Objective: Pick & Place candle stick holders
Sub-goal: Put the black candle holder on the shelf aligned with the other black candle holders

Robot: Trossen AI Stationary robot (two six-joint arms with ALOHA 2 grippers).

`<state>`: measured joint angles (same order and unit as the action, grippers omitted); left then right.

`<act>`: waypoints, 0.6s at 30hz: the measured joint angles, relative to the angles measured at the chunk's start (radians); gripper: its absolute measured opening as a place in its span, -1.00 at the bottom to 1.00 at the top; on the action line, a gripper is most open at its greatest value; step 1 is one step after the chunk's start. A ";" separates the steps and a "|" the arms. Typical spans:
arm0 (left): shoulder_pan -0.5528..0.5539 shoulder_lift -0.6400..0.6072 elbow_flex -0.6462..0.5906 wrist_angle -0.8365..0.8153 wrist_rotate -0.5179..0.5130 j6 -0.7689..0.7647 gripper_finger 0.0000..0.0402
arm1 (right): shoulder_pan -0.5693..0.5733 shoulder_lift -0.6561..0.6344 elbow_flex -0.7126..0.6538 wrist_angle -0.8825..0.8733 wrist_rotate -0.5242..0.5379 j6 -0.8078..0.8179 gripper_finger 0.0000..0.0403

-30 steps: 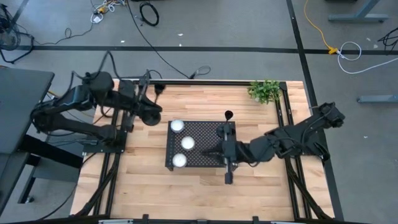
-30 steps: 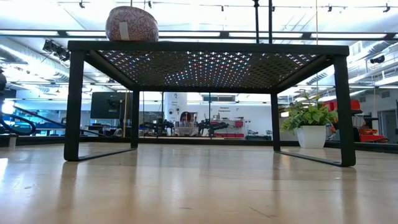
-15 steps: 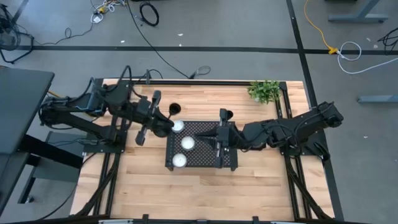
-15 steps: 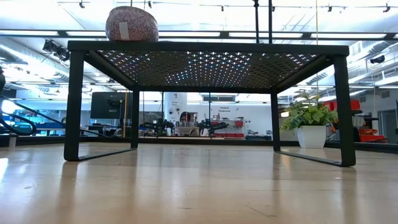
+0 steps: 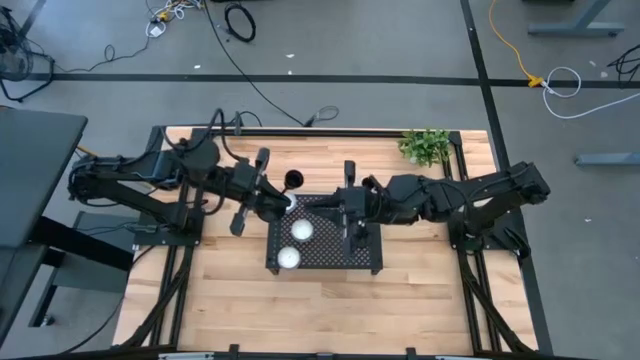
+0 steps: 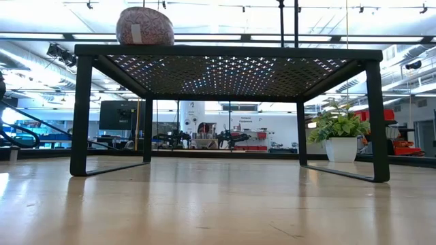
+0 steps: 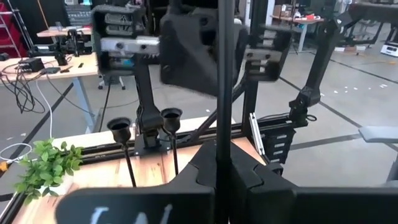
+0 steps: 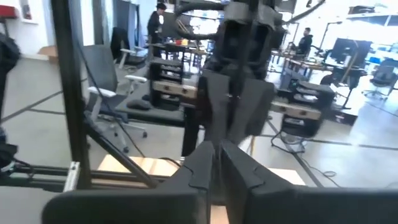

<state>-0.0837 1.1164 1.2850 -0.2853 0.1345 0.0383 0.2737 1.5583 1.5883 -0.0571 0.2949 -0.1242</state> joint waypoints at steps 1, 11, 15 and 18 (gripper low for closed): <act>0.000 0.003 0.000 0.005 0.000 0.000 -0.97 | -0.006 0.000 0.000 -0.001 0.000 0.000 -0.83; 0.000 0.054 0.000 0.024 0.000 0.001 -0.97 | -0.036 0.001 0.000 0.037 -0.058 0.003 -0.34; 0.000 0.081 0.001 0.060 0.001 0.008 -0.95 | -0.039 0.007 0.000 0.083 -0.068 -0.004 -0.19; 0.000 0.098 0.000 0.065 0.003 0.014 -0.97 | -0.040 0.021 0.000 0.112 -0.058 -0.010 -0.12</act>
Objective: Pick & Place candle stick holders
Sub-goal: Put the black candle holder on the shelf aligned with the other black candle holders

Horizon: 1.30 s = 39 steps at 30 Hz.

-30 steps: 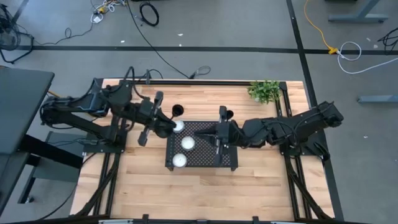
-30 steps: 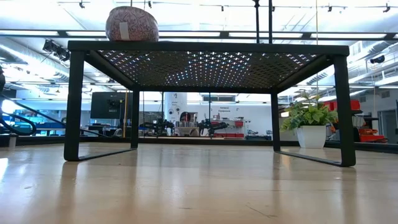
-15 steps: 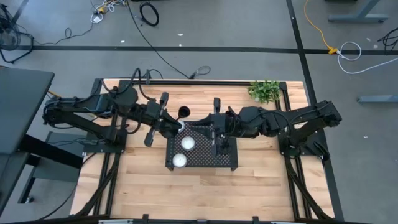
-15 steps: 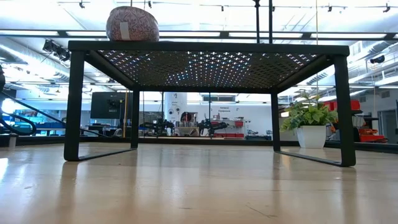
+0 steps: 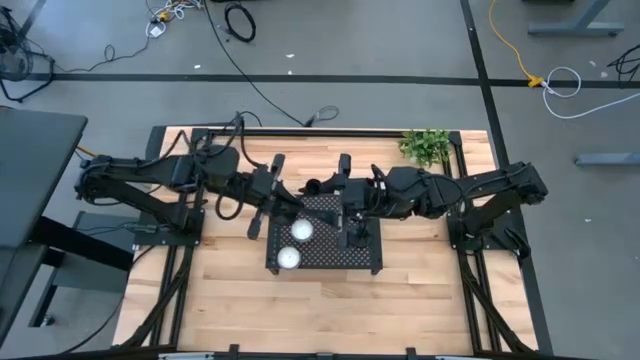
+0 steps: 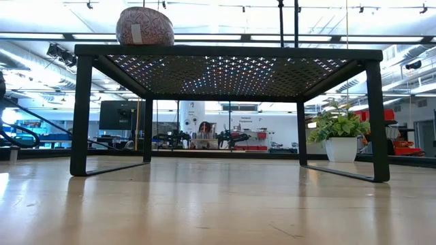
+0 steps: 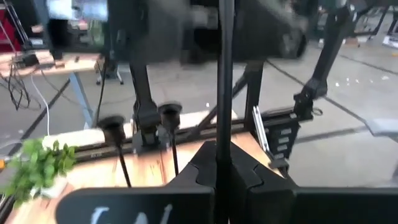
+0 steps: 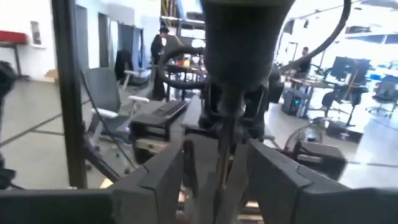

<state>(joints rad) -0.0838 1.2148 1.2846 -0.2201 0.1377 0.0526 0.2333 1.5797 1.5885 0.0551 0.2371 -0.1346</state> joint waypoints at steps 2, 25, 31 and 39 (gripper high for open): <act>0.000 0.009 0.000 0.014 0.017 -0.002 -0.97 | -0.002 0.007 0.000 0.002 0.027 -0.005 -0.10; -0.005 0.020 0.000 0.010 0.021 0.011 -0.87 | 0.023 0.036 0.000 -0.034 0.102 -0.009 -0.98; -0.005 -0.017 0.000 0.008 0.043 0.013 -0.77 | 0.040 0.021 0.000 -0.057 0.121 -0.013 -0.99; -0.005 -0.104 0.001 -0.117 -0.030 0.041 -0.38 | 0.068 0.019 0.000 -0.122 0.151 0.050 -0.99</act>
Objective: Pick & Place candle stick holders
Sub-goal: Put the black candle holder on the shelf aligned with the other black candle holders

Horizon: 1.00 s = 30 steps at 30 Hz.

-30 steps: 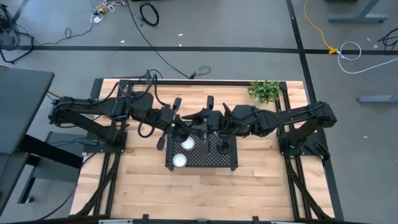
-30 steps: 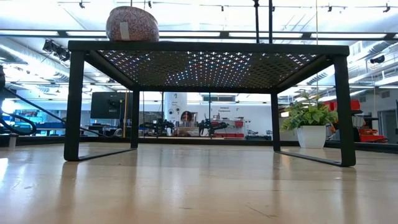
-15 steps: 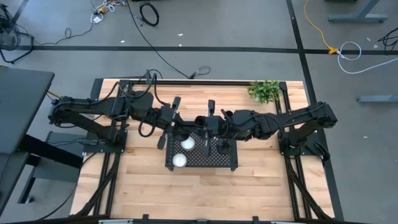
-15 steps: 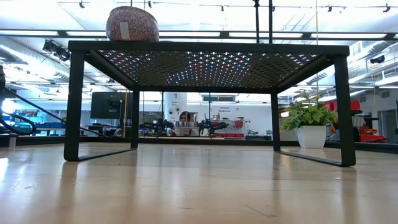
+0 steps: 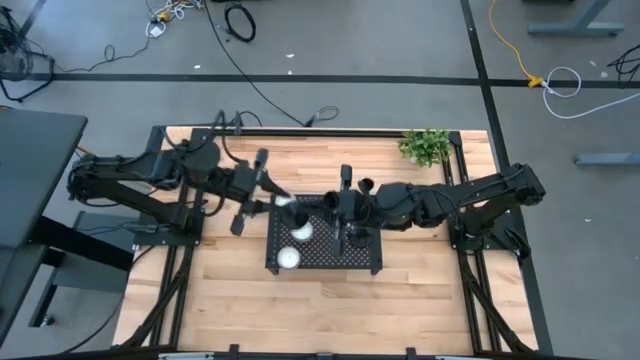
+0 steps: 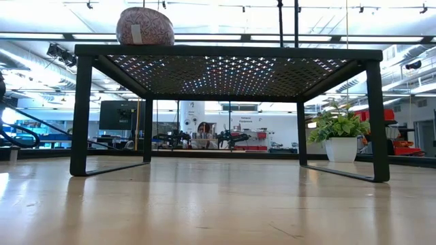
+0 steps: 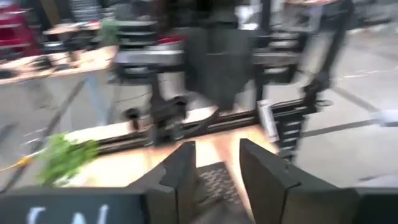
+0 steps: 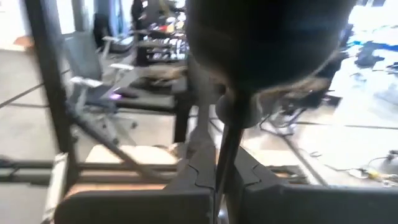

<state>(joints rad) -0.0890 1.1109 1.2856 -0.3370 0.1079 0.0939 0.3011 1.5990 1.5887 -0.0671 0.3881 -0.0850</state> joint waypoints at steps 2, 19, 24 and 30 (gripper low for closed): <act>0.001 -0.035 0.000 -0.072 -0.055 0.003 -0.32 | 0.022 0.000 0.000 -0.028 -0.007 0.023 -0.99; 0.000 -0.131 -0.001 -0.265 -0.122 -0.090 -0.30 | 0.241 -0.013 0.000 -0.286 0.191 0.257 -0.99; 0.000 -0.133 0.000 -0.266 -0.122 -0.107 -0.30 | 0.299 -0.012 0.000 -0.372 0.258 0.350 -0.99; 0.000 -0.132 0.000 -0.266 -0.122 -0.110 -0.30 | 0.363 -0.012 0.000 -0.484 0.363 0.471 -0.99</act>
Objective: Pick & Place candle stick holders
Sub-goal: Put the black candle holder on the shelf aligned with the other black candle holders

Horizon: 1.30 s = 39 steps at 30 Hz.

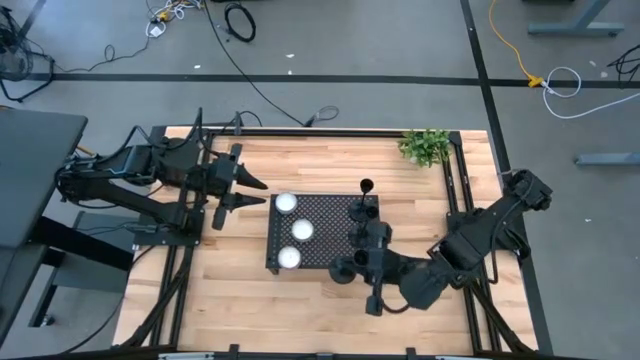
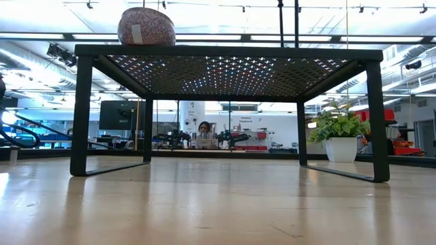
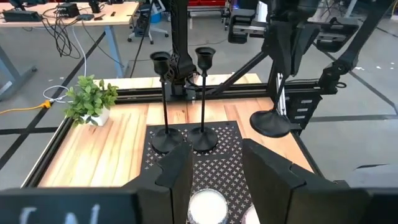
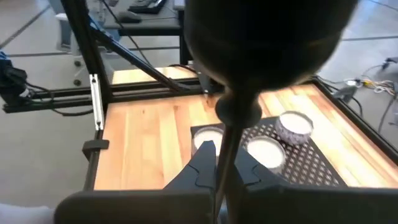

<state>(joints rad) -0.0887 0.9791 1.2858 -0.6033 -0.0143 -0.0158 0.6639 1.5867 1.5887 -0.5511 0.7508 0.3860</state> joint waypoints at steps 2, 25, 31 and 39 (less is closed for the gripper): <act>0.000 0.000 0.000 0.000 0.000 0.000 -0.30 | 0.025 0.000 0.000 -0.025 0.037 0.038 -0.99; 0.000 0.000 0.000 0.000 0.018 -0.008 -0.30 | 0.148 0.067 0.000 -0.373 0.285 0.524 -0.99; 0.000 0.000 0.000 0.000 0.019 -0.025 -0.30 | 0.127 0.089 0.000 -0.443 0.275 0.604 -0.99; 0.000 0.000 -0.001 -0.002 0.020 -0.025 -0.30 | 0.086 0.089 0.000 -0.471 0.218 0.602 -0.99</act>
<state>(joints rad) -0.0891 0.9791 1.2850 -0.6056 0.0052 -0.0410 0.7500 1.6756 1.5883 -1.0216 0.9688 0.9883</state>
